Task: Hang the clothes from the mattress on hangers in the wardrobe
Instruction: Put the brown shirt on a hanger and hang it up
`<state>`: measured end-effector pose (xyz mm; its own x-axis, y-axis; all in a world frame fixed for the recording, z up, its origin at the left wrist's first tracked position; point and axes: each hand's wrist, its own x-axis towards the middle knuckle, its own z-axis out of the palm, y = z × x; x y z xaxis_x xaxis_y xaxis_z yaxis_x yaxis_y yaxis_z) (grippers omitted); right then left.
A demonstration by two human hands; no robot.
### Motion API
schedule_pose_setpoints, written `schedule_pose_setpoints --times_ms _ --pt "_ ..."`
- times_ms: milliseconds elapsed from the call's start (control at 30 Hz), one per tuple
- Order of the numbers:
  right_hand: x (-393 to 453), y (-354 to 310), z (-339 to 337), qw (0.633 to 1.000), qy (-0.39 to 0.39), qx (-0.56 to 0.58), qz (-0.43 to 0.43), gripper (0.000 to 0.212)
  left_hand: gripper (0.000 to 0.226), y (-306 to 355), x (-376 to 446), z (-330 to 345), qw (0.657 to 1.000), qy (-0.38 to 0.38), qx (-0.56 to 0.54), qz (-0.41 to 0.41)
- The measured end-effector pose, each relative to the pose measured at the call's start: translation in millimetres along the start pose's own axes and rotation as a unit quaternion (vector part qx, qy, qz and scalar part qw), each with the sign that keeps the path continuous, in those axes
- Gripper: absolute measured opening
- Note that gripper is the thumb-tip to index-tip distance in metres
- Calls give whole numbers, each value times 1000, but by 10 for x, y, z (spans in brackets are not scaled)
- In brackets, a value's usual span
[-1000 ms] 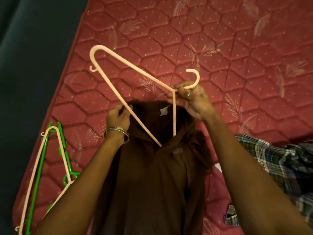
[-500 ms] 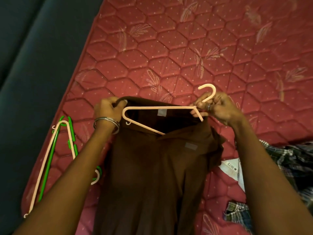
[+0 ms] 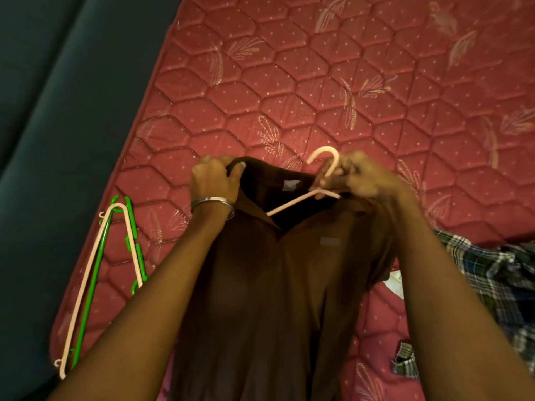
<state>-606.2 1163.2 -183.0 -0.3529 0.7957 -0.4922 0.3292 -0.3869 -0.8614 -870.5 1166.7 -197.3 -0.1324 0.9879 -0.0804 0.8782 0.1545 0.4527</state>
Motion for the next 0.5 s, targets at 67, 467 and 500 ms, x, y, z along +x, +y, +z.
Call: schedule_pose_setpoints --times_ms 67,467,500 --pt "168 -153 90 999 21 -21 -30 5 29 123 34 93 998 -45 9 32" --pt "908 -11 -24 977 211 2 -4 39 25 -62 -83 529 904 -67 -377 -190" --pt "934 44 11 967 251 -36 -14 41 24 -118 -133 587 906 -64 -365 -204"
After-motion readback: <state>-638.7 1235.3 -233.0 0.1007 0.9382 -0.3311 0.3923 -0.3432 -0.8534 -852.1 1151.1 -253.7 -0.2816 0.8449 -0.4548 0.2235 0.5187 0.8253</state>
